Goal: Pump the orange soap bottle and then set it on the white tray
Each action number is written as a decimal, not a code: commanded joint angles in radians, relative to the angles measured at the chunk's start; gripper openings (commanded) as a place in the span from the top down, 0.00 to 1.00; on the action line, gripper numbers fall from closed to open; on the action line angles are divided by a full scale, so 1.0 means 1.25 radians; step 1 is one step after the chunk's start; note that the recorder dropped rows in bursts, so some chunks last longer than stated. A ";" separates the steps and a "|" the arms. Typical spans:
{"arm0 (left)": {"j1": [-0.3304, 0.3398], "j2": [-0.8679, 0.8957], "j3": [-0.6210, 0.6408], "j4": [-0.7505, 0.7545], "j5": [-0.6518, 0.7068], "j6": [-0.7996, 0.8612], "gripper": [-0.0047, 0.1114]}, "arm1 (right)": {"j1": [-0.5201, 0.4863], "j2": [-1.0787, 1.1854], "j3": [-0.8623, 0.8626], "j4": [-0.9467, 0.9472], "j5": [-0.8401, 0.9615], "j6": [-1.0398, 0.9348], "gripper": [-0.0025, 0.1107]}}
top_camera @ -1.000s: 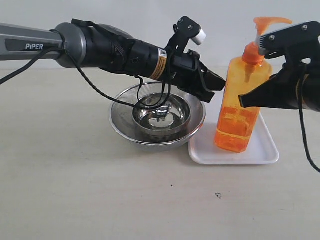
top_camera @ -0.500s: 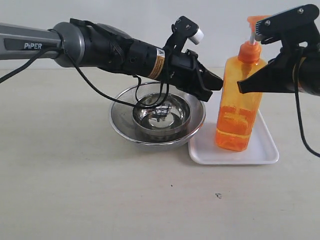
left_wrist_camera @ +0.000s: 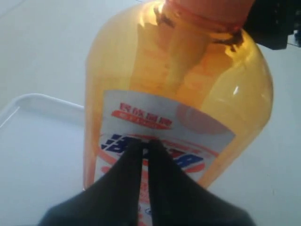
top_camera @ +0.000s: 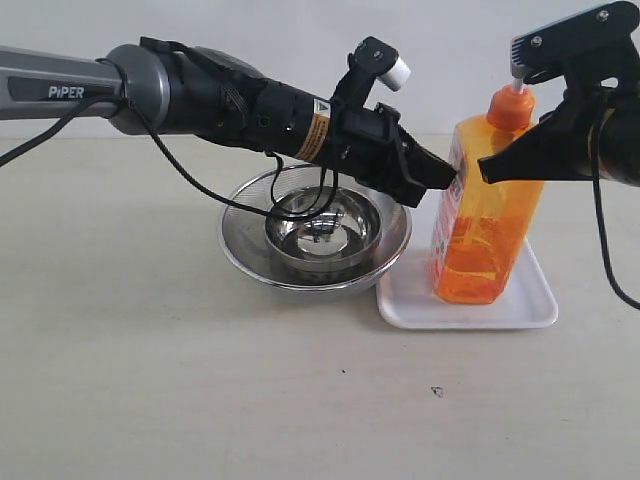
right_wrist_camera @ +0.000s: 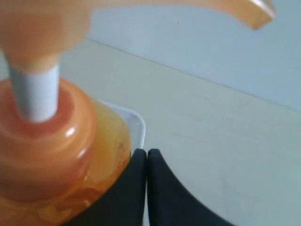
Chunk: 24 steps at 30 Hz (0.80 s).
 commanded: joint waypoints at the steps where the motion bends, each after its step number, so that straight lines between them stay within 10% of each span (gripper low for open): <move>1: -0.007 -0.008 -0.004 -0.011 0.024 -0.011 0.92 | 0.000 -0.001 -0.006 -0.006 -0.003 -0.004 0.98; 24: 0.040 -0.053 0.007 -0.011 0.081 -0.048 0.92 | 0.000 -0.132 0.035 0.185 0.167 -0.150 0.98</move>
